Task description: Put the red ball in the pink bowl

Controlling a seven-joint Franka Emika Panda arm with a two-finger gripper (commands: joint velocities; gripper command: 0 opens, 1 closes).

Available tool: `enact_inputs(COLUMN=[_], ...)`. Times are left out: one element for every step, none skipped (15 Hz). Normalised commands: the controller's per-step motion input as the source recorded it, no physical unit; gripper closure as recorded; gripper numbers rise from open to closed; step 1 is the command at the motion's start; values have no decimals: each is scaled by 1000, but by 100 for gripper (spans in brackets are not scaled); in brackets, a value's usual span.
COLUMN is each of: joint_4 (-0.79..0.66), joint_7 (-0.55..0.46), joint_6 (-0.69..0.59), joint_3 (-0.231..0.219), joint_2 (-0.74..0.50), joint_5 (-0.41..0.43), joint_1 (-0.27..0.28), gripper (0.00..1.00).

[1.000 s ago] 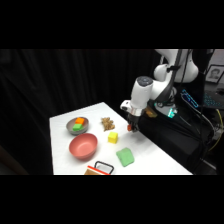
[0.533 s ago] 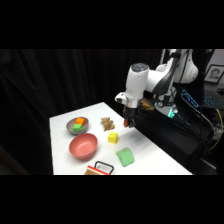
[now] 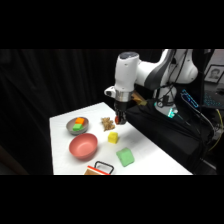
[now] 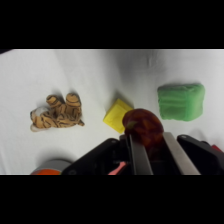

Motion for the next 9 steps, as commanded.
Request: enact_inputs(joint_4=[475, 487, 525, 553, 592, 608, 609, 612, 619], joint_7=[-222, -225, -247, -257, -275, -283, -276, -260, -235], joint_6=[-211, -195, -183, -172, -180, -196, -206, -212, -224], joint_3=[91, 77, 58, 41, 24, 11, 0, -12, -26], joint_2=[243, 277, 329, 363, 394, 396, 387, 377, 372], joint_5=[173, 178, 192, 196, 211, 218, 207, 190, 170], joint_1=[-125, -120, -119, -113, -105, -92, -77, -62, -49], gripper=[97, 97, 97, 97, 97, 97, 97, 97, 97])
